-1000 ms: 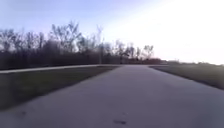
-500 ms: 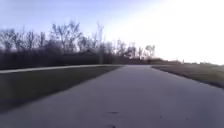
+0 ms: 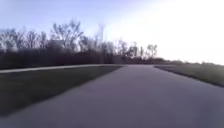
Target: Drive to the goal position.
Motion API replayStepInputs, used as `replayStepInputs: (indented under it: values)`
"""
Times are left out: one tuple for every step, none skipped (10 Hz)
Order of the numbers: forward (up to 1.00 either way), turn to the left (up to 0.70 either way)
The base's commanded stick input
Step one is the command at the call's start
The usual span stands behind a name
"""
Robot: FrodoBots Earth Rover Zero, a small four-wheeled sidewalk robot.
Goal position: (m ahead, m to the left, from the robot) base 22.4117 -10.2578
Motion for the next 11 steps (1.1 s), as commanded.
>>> replayStepInputs:
  values:
    - [1.0,0.01]
    - [1.0,0.01]
    - [1.0,0.01]
    - [1.0,0.01]
    - [1.0,0.01]
    - [1.0,0.01]
    - [1.0,-0.36]
    - [1.0,-0.39]
    - [1.0,-0.15]
    - [1.0,0.01]
    - [1.0,0.01]
